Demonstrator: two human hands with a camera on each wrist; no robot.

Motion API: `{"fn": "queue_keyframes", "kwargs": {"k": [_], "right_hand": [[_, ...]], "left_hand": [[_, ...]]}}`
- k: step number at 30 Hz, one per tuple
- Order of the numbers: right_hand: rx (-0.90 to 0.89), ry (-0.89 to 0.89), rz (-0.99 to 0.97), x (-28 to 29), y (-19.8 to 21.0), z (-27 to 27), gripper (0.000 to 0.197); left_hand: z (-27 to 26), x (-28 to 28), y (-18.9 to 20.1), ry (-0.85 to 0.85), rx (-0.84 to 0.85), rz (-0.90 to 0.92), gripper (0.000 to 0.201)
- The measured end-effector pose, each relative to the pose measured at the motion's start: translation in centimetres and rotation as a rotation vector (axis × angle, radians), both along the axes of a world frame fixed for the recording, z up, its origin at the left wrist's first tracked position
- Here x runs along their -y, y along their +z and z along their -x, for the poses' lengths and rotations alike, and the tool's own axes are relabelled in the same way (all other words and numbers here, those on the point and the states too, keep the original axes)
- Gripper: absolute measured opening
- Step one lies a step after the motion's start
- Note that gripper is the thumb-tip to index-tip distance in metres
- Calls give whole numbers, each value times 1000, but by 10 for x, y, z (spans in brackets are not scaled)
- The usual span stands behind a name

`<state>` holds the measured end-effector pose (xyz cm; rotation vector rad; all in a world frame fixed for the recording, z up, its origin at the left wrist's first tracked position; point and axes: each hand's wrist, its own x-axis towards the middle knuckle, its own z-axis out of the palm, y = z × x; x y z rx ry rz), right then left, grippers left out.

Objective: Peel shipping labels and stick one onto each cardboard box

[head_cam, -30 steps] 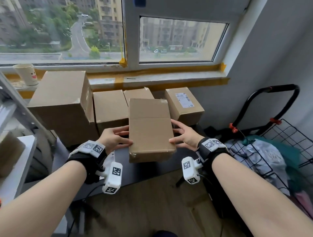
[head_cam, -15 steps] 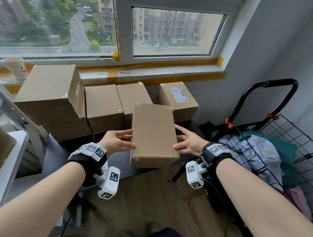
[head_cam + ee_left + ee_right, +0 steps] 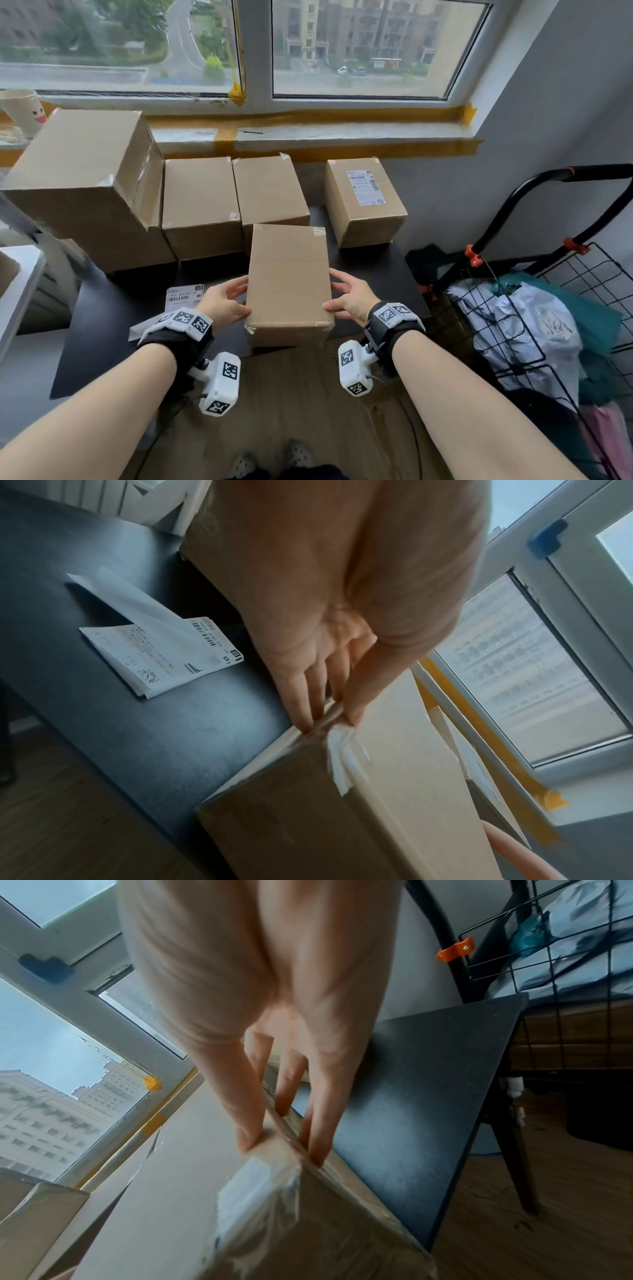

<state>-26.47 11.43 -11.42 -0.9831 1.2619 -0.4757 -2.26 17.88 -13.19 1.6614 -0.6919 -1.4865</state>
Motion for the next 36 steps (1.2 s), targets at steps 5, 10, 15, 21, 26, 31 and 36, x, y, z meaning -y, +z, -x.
{"fn": "queue_keyframes", "kwargs": {"k": [5, 10, 15, 21, 26, 31, 36], "right_hand": [[-20, 26, 20, 14, -7, -1, 81], [-67, 90, 54, 24, -10, 0, 82], [-191, 148, 149, 27, -15, 1, 81], [-513, 224, 358, 19, -8, -17, 65], [-768, 395, 631, 6, 15, -47, 45], [-847, 524, 749, -12, 26, -96, 38], [-873, 653, 801, -32, 17, -153, 36]], "left_hand": [[4, 5, -5, 14, 39, 12, 74], [10, 8, -12, 47, 77, 14, 75], [16, 8, -18, 30, 206, 39, 75], [20, 7, -3, -113, 509, 67, 66], [-6, -7, 17, -382, 902, 59, 48], [-42, -27, 32, -537, 1123, 29, 43], [-83, -53, 28, -580, 1229, -30, 42]]}}
